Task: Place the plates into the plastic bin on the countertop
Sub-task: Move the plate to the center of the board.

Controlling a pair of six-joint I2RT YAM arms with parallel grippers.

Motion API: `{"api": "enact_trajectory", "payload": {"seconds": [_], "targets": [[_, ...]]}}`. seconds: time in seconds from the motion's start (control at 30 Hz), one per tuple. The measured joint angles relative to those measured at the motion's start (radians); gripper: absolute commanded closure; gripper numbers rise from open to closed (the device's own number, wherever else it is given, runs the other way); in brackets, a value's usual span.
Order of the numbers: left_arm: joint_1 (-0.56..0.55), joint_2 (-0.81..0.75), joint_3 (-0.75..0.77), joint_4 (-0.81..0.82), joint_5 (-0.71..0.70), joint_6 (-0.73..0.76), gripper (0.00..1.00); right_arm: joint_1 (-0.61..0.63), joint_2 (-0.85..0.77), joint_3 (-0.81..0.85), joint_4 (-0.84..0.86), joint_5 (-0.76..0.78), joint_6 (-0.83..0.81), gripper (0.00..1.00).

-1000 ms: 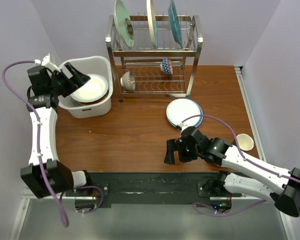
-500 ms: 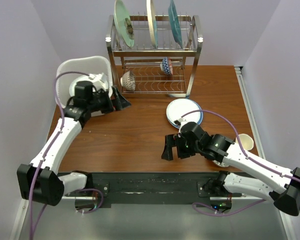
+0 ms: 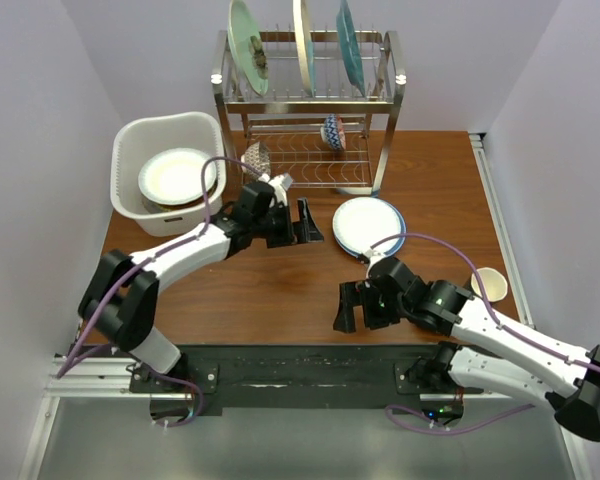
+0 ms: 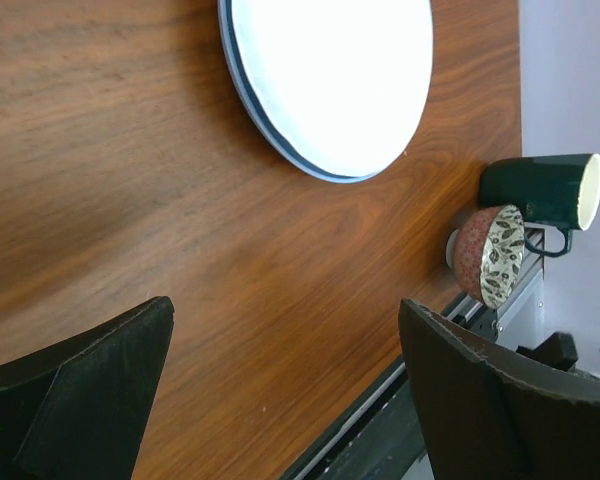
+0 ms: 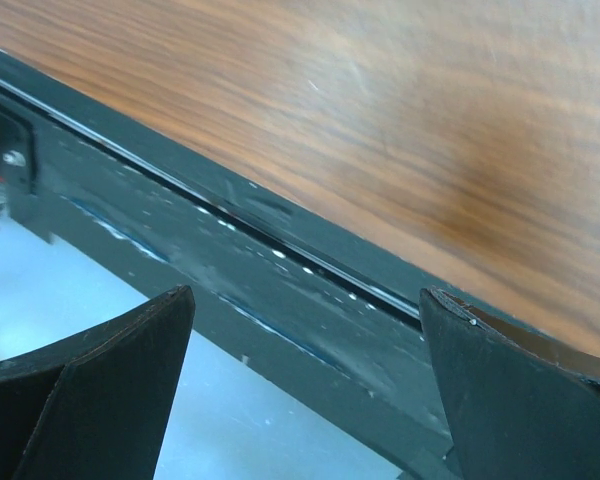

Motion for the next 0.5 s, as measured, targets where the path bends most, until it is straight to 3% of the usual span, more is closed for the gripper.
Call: {"api": "enact_trajectory", "payload": {"seconds": [0.23,0.5], "targets": [[-0.038,0.141,0.056,0.092,-0.007,-0.084,0.02,0.000,-0.086,-0.132,-0.002,-0.024,0.057,0.01],[-0.046,0.232,0.124,0.189,-0.005,-0.141,0.06,0.000,-0.122,-0.159,-0.004,-0.026,0.078,0.01]]}}
